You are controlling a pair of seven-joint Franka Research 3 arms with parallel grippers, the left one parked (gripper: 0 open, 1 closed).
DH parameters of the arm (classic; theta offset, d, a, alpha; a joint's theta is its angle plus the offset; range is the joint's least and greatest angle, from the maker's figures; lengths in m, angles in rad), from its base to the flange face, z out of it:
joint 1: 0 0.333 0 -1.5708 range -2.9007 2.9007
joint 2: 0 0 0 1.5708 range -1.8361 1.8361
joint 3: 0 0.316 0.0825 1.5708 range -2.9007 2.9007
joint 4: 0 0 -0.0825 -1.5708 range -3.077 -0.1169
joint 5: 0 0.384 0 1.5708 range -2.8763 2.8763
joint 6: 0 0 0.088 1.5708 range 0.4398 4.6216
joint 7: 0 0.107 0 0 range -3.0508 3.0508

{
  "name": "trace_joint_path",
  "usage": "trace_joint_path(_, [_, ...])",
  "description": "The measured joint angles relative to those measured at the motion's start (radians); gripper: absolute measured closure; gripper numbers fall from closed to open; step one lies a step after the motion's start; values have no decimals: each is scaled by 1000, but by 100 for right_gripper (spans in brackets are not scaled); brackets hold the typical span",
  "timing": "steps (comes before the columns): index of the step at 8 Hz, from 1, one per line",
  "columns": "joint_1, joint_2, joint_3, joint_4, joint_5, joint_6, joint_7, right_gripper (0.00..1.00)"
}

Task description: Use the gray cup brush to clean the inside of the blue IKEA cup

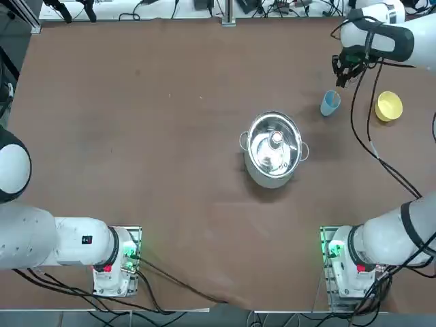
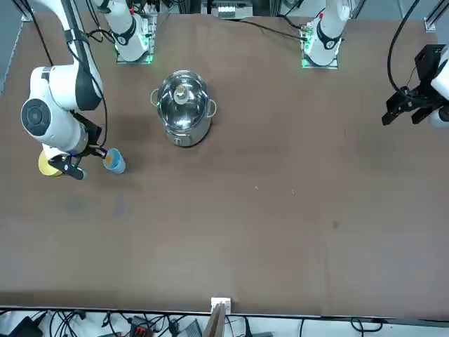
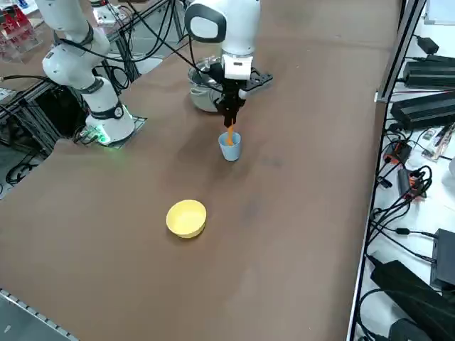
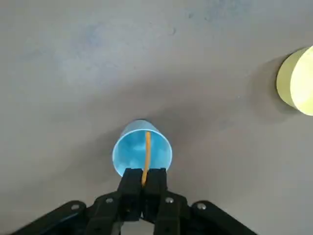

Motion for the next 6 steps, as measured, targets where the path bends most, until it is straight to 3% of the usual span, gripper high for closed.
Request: trace_joint_path(6, [35, 13, 2, 9, 19, -59, 100, 96])
